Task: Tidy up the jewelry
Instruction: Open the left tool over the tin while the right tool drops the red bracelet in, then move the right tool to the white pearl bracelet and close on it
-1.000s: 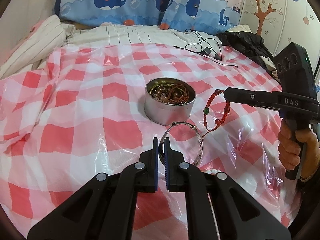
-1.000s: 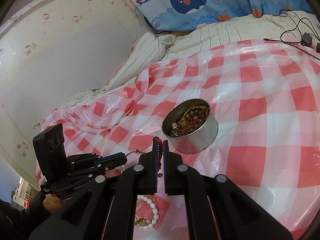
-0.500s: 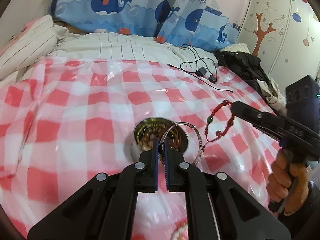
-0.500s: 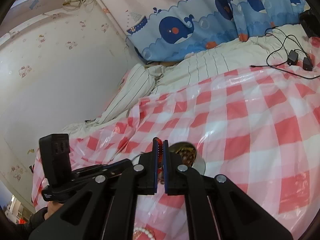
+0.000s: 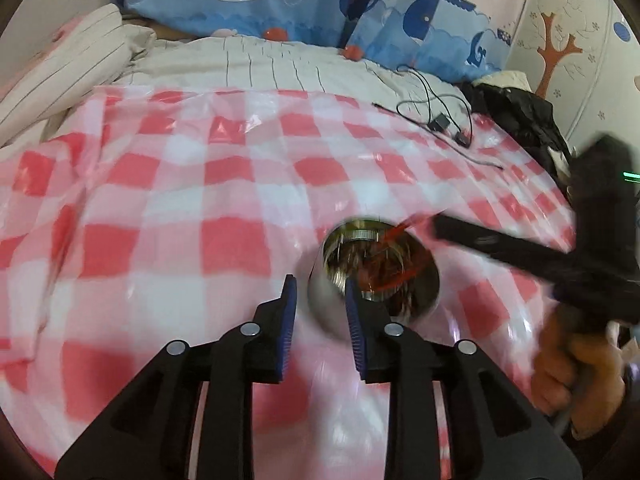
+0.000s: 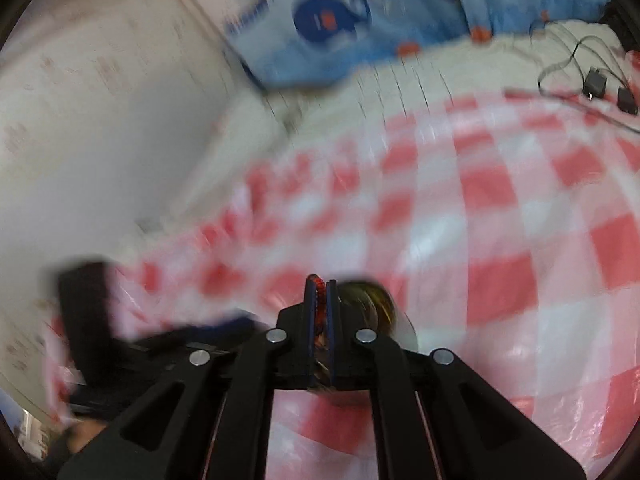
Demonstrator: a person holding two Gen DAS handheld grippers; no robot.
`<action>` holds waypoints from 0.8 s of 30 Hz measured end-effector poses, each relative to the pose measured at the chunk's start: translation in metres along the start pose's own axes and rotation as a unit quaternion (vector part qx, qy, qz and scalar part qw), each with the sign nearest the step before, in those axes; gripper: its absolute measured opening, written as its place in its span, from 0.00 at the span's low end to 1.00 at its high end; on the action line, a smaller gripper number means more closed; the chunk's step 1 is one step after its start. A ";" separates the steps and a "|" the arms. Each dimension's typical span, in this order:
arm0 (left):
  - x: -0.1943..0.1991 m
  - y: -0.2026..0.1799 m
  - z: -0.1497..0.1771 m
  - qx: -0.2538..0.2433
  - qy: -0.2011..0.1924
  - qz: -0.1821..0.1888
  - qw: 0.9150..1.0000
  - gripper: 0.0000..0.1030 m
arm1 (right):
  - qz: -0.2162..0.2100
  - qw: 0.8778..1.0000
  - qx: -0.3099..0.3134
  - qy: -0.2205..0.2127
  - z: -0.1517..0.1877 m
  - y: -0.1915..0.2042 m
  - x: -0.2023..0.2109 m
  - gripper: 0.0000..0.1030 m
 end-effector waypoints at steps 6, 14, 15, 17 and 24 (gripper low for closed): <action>0.026 -0.033 0.061 -0.070 0.053 0.062 0.994 0.28 | 0.044 0.999 0.030 -0.012 0.028 0.003 0.033 0.25; 0.057 -0.022 0.087 -0.001 0.023 0.068 0.997 0.41 | -0.023 0.989 0.094 0.113 0.123 0.029 0.054 0.26; 0.058 -0.020 0.089 0.006 0.021 0.071 0.997 0.41 | -0.022 0.988 0.099 0.121 0.128 0.032 0.049 0.26; 0.058 -0.016 0.093 0.016 0.020 0.072 0.997 0.43 | -0.020 0.986 0.113 0.124 0.133 0.038 0.040 0.22; 0.052 -0.010 0.090 0.026 0.020 0.073 0.997 0.45 | -0.002 0.975 0.181 0.132 0.147 0.052 0.035 0.08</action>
Point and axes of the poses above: each gripper's, at about its wrist camera, not at the fingertips, and x roughly against the way its jaws point, y to its left, z to its underside, the point moved 3 cm from there along -x, roughly the way its jaws point, and after that the axes turned 4 degrees about -x, right-handed, at the moved point
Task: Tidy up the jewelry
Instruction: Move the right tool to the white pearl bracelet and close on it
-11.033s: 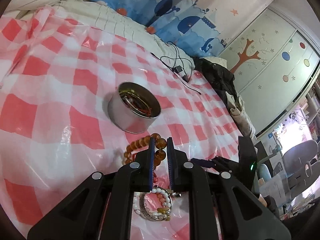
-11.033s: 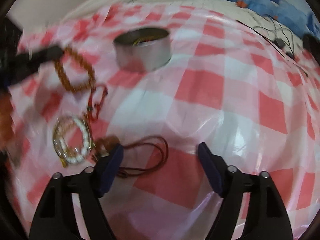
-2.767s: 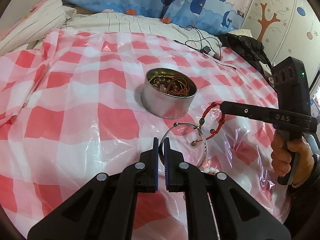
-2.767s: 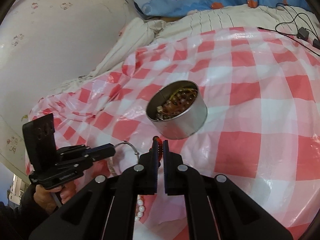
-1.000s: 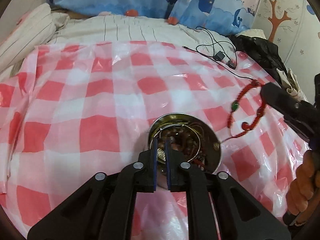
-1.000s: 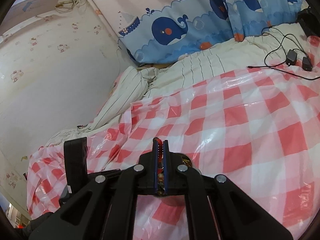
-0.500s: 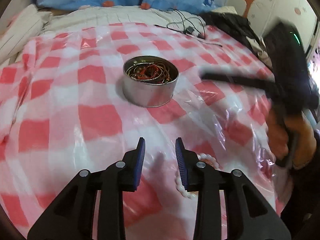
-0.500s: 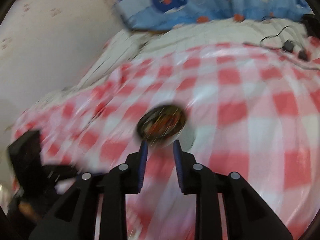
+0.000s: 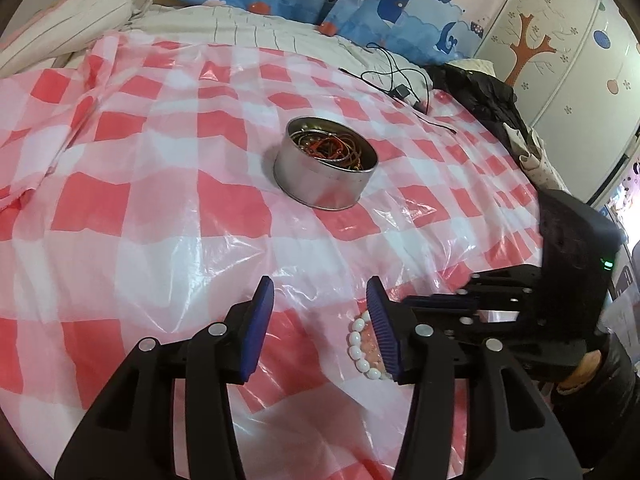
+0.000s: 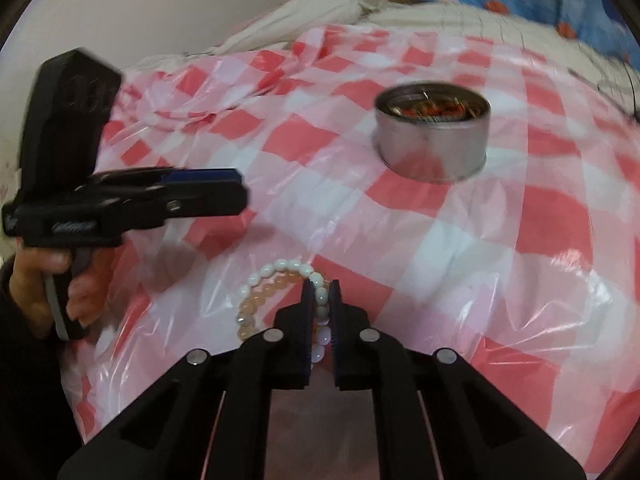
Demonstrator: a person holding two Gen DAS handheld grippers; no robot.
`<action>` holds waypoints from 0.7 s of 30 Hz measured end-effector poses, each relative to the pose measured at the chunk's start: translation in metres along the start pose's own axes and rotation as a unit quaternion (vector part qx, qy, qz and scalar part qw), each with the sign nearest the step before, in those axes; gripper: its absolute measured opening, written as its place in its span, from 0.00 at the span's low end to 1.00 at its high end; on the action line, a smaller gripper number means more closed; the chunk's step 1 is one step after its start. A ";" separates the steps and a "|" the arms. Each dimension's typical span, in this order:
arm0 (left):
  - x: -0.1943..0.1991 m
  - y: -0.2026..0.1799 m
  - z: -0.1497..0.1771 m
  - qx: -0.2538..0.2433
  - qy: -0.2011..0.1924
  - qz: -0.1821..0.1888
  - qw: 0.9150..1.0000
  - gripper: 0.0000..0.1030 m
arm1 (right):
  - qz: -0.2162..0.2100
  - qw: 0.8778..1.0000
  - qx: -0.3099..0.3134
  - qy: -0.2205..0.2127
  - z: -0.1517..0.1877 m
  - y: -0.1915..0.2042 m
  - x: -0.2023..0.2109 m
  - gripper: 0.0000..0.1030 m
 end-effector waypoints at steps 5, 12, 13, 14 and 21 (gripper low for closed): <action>0.001 0.003 -0.002 0.006 -0.003 0.003 1.000 0.46 | -0.068 0.996 0.011 -0.055 -0.007 0.009 0.042 0.08; -0.024 -0.036 0.010 -0.068 0.040 0.029 0.996 0.46 | -0.194 0.965 -0.047 -0.168 -0.018 -0.011 0.109 0.08; -0.028 -0.042 0.012 -0.078 0.045 0.025 0.996 0.46 | -0.186 0.965 -0.067 -0.172 -0.020 -0.020 0.108 0.08; -0.035 -0.049 0.015 -0.094 0.053 0.015 0.994 0.46 | -0.178 0.965 -0.083 -0.173 -0.020 -0.027 0.107 0.08; -0.052 -0.075 0.028 -0.184 0.077 -0.044 0.979 0.27 | -0.151 0.966 -0.140 -0.157 -0.025 -0.046 0.086 0.08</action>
Point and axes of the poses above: each gripper's, at about its wrist camera, not at the fingertips, and x roughly against the way its jaws point, y to its left, z to its underside, the point moved 3 cm from there along -x, roughly the way its jaws point, and after that the axes turned 4 degrees about -x, right-handed, at the moved point
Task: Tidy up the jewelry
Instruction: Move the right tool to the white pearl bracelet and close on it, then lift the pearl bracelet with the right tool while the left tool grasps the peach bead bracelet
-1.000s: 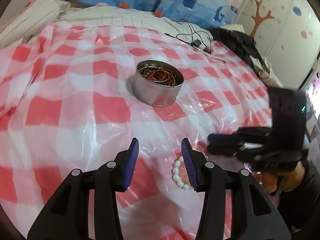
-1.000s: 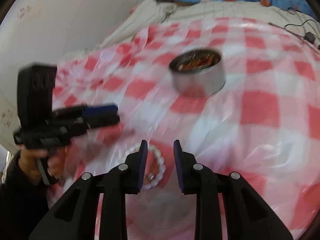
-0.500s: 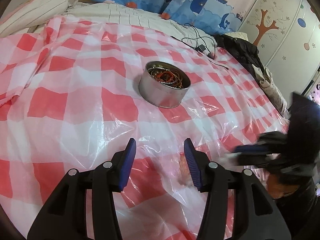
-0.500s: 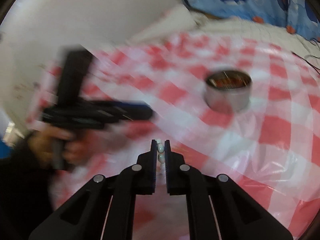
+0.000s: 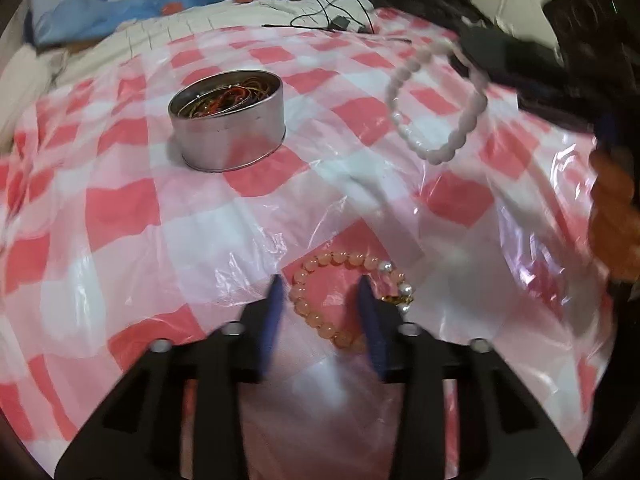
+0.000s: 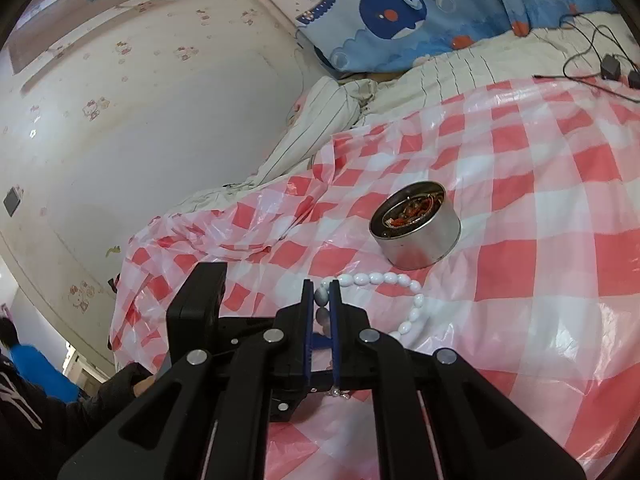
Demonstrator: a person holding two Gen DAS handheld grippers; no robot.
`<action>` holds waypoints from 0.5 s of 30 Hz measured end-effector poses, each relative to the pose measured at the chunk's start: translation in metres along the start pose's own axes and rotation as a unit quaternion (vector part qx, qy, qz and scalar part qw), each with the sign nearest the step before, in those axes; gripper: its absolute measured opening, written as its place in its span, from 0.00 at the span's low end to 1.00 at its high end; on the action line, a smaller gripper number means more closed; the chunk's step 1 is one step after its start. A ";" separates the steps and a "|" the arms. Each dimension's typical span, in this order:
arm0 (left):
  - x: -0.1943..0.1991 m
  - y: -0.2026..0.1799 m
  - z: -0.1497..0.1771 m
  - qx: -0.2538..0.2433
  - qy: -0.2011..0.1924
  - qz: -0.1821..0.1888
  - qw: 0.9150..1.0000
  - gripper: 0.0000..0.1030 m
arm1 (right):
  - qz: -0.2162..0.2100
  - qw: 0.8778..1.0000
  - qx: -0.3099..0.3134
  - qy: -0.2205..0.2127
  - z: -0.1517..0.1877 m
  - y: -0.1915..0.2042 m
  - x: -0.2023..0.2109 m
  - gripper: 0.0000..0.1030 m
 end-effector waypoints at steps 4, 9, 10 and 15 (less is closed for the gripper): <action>0.005 0.015 -0.001 0.014 -0.004 -0.039 0.999 0.07 | 0.005 1.000 -0.020 0.000 -0.001 -0.013 -0.004 0.08; 0.024 0.048 -0.002 0.072 -0.033 -0.053 0.995 0.07 | 0.158 0.987 -0.002 0.041 0.010 -0.038 -0.014 0.09; 0.025 0.050 -0.001 0.074 -0.033 -0.053 0.995 0.07 | 0.178 0.983 0.001 0.054 0.012 -0.042 -0.019 0.13; 0.011 0.048 0.001 0.071 -0.009 -0.046 0.996 0.09 | 0.239 0.967 0.045 0.081 0.023 -0.043 -0.032 0.41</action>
Point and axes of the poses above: each gripper's, at about its wrist camera, not at the fingertips, and x roughly against the way its jaws point, y to its left, z to its underside, the point moved 3 cm from there along -x, roughly the way its jaws point, and after that the axes turned 4 degrees about -x, right-handed, at the moved point
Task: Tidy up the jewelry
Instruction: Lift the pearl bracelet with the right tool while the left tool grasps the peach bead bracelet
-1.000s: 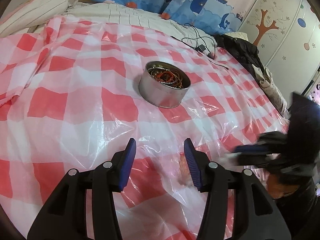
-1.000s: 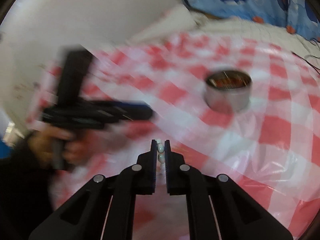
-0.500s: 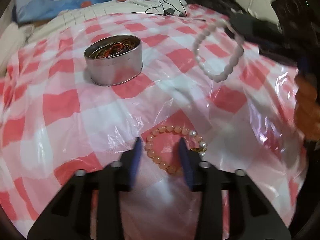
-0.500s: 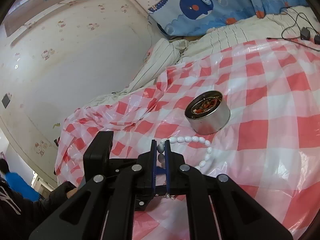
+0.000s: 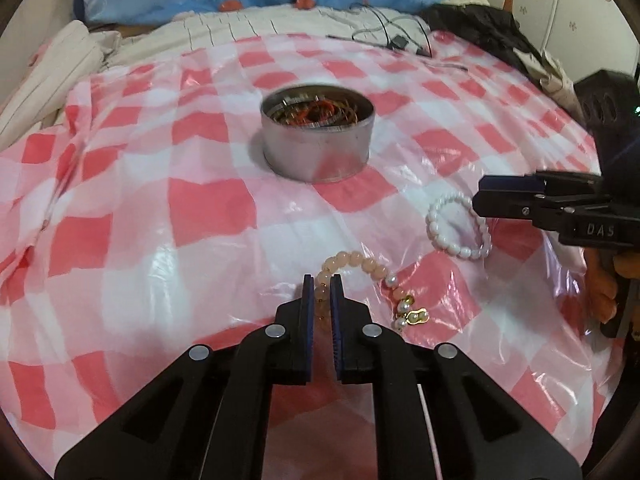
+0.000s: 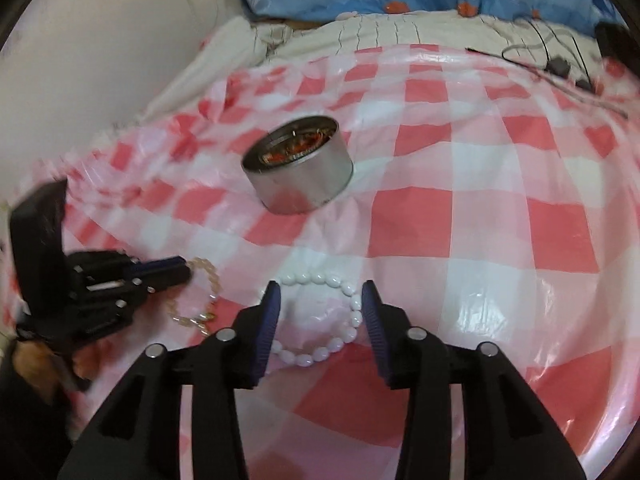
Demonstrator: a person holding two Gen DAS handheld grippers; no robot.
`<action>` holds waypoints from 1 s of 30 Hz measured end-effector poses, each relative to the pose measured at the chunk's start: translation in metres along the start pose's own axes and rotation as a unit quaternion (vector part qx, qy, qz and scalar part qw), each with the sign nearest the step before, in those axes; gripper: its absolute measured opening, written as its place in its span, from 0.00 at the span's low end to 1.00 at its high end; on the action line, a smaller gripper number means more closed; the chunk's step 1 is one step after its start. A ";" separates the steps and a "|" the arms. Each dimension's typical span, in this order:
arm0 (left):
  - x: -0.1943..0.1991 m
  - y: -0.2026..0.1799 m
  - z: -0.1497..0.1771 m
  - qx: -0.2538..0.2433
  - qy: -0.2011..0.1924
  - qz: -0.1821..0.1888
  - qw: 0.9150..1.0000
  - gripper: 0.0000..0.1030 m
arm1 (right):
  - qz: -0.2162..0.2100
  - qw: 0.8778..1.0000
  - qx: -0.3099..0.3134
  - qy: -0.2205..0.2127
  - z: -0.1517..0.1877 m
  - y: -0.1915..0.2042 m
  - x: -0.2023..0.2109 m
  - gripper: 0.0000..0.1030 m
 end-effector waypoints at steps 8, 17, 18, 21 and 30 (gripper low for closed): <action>-0.002 -0.005 0.002 -0.015 -0.003 -0.010 1.000 0.07 | 0.052 0.997 0.050 0.031 0.015 0.005 -0.022 0.08; 0.013 0.001 -0.005 0.000 -0.032 -0.019 0.999 0.07 | -0.115 0.991 -0.048 -0.039 -0.003 -0.001 0.021 0.08; 0.014 0.001 -0.005 -0.001 -0.032 -0.022 0.999 0.07 | -0.131 0.989 -0.049 -0.047 -0.005 0.002 0.025 0.08; 0.016 0.000 -0.006 -0.004 -0.035 -0.026 0.999 0.07 | -0.166 0.982 -0.059 -0.063 -0.010 0.005 0.033 0.08; 0.023 0.001 -0.006 -0.003 -0.048 -0.029 0.998 0.07 | -0.195 0.976 -0.074 -0.068 -0.015 0.005 0.033 0.08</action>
Point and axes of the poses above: each gripper's, at about its wrist camera, not at the fingertips, and x roughly against the way its jaws point, y to its left, z to its underside, the point moved 3 cm from there along -x, roughly the way its jaws point, and after that the axes turned 4 degrees about -x, right-handed, at the moved point
